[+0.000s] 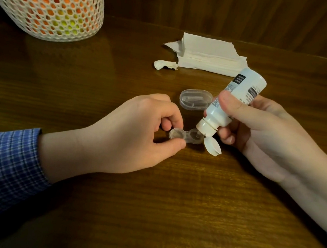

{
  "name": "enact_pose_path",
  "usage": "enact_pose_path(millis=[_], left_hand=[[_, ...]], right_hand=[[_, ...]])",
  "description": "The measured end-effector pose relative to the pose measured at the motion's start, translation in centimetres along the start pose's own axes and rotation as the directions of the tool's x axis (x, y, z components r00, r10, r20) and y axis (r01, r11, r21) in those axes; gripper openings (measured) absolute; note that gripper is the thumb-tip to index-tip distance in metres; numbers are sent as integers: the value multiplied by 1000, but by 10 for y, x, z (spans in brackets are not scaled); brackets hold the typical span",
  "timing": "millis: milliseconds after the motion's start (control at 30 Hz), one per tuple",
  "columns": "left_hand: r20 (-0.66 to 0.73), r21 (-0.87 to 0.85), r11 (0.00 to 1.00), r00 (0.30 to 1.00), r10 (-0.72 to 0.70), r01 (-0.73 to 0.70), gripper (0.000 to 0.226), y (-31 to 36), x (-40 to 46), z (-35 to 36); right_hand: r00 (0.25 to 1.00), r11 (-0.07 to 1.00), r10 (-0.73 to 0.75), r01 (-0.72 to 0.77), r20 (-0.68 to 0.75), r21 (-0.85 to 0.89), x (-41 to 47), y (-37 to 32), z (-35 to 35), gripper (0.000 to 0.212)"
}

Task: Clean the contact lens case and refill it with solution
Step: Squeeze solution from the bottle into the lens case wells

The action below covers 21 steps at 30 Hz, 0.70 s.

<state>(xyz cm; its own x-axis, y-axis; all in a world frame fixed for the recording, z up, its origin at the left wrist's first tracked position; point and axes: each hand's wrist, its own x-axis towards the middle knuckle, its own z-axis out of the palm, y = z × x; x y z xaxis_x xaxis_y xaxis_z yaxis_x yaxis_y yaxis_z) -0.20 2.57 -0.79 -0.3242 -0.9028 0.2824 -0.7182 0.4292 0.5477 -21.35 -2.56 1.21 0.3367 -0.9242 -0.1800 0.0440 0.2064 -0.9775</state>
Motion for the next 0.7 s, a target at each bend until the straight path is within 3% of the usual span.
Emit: enact_pose_path(millis=[400, 700], left_hand=[[5, 5, 1000, 1000, -10, 10, 25, 1, 0, 0], [18, 0, 1000, 1000, -18, 18, 26, 1, 0, -1]], right_hand=[[1000, 997, 17, -18, 8, 71, 2, -2, -1, 32], [1000, 1000, 10, -10, 19, 28, 1, 0, -2, 38]])
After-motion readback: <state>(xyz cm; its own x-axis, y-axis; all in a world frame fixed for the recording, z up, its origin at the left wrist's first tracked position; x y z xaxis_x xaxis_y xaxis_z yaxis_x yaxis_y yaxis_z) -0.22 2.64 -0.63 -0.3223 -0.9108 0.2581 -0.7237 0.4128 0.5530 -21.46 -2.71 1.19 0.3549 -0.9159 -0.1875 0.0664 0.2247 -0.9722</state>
